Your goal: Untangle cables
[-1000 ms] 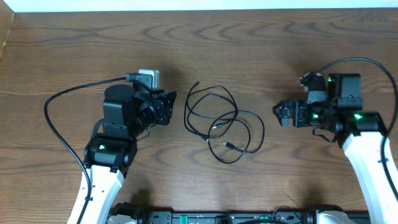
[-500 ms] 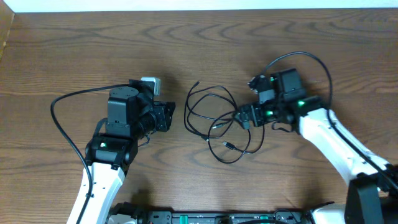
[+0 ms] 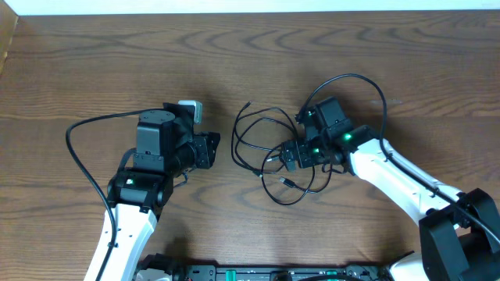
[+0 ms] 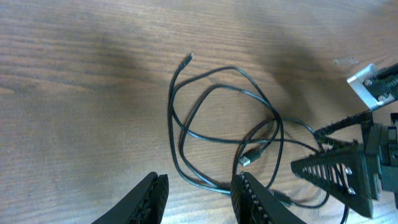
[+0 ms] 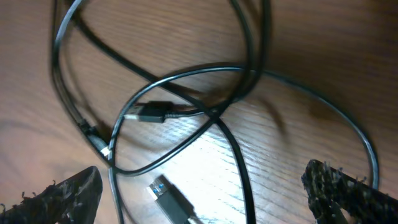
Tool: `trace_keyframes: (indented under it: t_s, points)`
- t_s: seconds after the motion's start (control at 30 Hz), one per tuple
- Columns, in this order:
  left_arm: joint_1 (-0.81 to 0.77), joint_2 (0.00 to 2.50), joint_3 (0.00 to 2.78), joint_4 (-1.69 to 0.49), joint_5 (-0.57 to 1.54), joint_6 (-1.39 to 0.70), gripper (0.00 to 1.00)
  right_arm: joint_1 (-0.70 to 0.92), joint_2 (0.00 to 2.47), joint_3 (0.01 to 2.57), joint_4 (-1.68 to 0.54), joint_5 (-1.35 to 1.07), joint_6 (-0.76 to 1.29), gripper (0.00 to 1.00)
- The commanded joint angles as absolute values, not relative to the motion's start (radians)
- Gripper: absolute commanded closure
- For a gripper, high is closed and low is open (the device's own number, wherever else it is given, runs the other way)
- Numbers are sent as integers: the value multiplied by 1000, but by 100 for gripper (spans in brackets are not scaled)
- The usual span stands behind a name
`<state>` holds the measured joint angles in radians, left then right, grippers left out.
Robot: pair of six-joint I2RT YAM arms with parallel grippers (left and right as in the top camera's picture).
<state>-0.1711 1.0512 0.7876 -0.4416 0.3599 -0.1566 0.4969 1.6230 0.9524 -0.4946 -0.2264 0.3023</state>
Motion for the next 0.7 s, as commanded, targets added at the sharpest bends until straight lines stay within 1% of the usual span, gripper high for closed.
trace_keyframes:
  t_s: [0.0, 0.1, 0.3, 0.67]
  points:
    - [-170, 1053, 802, -453, 350, -127, 62, 540, 1628, 948, -506, -84, 417, 1]
    - [-170, 1053, 802, -463, 350, -126, 62, 564, 1628, 948, -524, -6, 476, 1]
    - [-170, 1053, 802, -478, 350, -127, 62, 596, 1629, 948, -527, 54, 549, 1]
    - [-170, 1053, 802, -497, 350, -128, 61, 611, 1629, 948, -542, 92, 602, 1]
